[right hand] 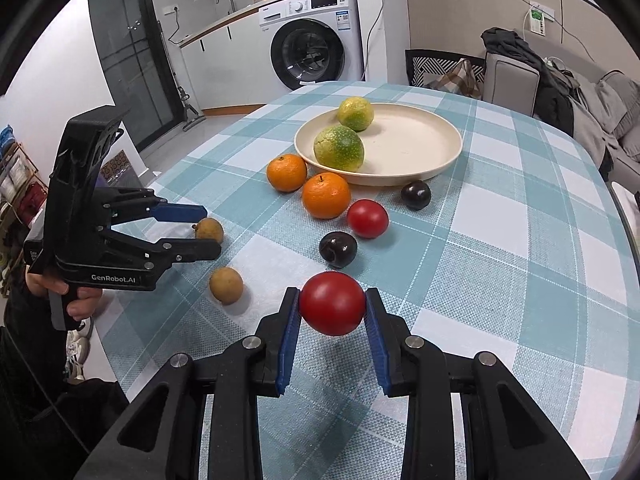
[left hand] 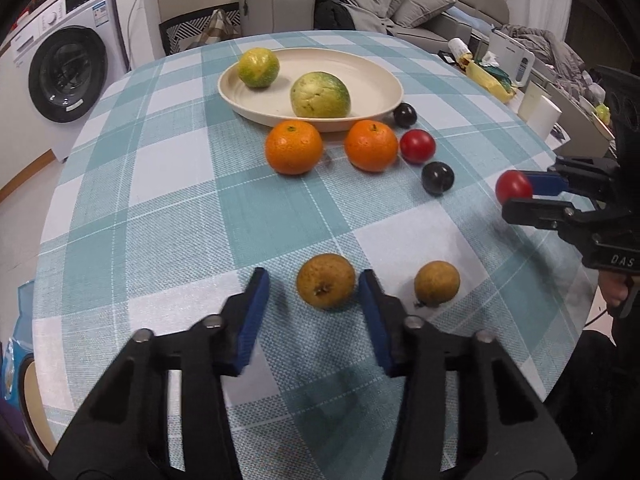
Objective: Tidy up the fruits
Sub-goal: 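Grasp the brown kiwi with the left gripper while the right gripper holds the tomato, then lower the kiwi and tomato onto the cream plate and open both grippers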
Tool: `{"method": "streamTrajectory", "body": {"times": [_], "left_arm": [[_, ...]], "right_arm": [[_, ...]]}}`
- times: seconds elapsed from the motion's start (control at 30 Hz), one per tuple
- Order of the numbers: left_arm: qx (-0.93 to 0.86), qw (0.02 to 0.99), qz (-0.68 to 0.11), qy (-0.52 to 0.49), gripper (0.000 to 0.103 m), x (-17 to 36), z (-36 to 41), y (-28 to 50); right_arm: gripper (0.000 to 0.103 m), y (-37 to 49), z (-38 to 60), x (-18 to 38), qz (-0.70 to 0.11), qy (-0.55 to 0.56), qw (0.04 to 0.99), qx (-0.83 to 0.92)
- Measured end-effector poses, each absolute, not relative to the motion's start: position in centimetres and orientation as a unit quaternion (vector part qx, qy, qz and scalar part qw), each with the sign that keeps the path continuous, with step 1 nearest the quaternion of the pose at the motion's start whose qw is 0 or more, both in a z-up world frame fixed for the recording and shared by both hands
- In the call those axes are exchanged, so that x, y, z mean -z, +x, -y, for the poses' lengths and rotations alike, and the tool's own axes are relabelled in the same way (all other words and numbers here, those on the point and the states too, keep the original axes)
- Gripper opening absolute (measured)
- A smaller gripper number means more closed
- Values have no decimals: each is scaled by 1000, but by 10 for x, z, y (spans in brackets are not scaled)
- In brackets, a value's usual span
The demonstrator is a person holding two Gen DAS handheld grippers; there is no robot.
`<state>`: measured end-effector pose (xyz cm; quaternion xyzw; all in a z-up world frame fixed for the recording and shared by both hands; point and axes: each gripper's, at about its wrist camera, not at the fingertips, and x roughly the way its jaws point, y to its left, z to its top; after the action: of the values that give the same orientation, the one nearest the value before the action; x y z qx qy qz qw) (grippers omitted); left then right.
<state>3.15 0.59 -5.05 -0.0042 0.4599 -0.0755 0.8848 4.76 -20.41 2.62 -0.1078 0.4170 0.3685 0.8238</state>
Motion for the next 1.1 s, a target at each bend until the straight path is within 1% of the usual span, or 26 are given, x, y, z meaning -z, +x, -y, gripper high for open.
{"method": "streamTrajectory", "body": {"times": [0.07,0.37,0.67,0.97,1.1], "left_arm": [[82,885,-458,-4,26,50,-5,31],[92,891,-445,-13,26,45,-4,30],[71,911,-404,-38,26,28,-10,27],[49,926,-368,-69,26,12,-22,42],[41,930,-358,-68,26,6,-23,56]], "right_arm": [[33,47,204,-26,-417,-108,824,-368],[33,48,205,-26,-414,-104,827,-367],[33,50,209,-32,-398,-85,840,-360],[33,62,218,-47,-372,-45,864,-336],[33,69,220,-53,-366,-28,869,-331]]}}
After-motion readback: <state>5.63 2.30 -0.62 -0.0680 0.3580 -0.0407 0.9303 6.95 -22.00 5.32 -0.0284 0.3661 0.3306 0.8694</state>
